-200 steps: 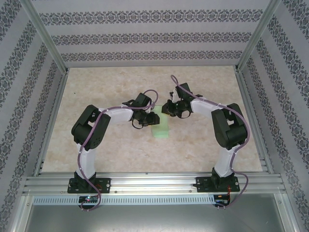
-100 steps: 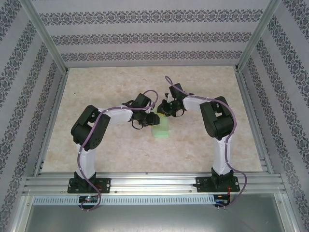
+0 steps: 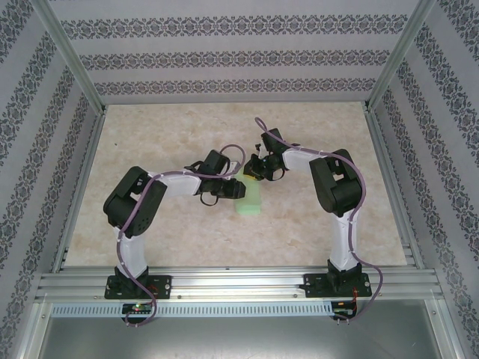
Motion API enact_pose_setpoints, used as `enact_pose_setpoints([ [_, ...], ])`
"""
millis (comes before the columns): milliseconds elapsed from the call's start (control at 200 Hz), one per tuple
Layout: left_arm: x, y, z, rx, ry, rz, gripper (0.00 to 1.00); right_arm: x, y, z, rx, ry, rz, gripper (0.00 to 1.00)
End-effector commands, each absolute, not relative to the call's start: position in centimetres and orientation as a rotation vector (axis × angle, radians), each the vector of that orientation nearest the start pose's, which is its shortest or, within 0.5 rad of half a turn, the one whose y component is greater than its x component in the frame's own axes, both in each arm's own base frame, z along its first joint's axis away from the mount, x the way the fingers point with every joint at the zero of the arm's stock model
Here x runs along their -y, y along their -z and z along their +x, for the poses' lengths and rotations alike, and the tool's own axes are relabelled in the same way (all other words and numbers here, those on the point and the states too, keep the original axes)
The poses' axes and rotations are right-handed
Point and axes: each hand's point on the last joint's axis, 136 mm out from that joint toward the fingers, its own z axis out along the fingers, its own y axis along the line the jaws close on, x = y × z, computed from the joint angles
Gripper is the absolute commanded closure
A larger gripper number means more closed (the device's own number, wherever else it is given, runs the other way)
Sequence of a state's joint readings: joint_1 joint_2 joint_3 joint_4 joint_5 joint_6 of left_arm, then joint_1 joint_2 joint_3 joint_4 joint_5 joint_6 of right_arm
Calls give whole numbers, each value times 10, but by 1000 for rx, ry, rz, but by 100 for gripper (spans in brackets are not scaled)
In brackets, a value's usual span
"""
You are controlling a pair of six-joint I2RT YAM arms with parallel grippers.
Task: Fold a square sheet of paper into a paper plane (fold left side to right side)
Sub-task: First fold the square sheet of paper in half at the center of the table.
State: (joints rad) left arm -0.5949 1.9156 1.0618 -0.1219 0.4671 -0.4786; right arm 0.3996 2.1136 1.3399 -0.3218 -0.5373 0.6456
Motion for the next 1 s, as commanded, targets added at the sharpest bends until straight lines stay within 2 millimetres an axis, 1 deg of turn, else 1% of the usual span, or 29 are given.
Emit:
enact_pose_setpoints([
  [0, 310, -20, 287, -2743, 1010, 459, 64, -251, 16, 400, -2896, -893, 219, 86],
  [275, 318, -33, 270, -2671, 1097, 542, 64, -251, 21, 397, -2911, -887, 222, 86],
  [530, 322, -31, 253, -2680, 1124, 609, 64, -250, 22, 397, -2914, -883, 224, 86],
  [754, 317, -26, 238, -2717, 1105, 640, 65, -251, 22, 398, -2916, -882, 222, 86],
  [994, 317, -26, 223, -2728, 1120, 679, 65, -251, 21, 399, -2914, -883, 222, 86],
])
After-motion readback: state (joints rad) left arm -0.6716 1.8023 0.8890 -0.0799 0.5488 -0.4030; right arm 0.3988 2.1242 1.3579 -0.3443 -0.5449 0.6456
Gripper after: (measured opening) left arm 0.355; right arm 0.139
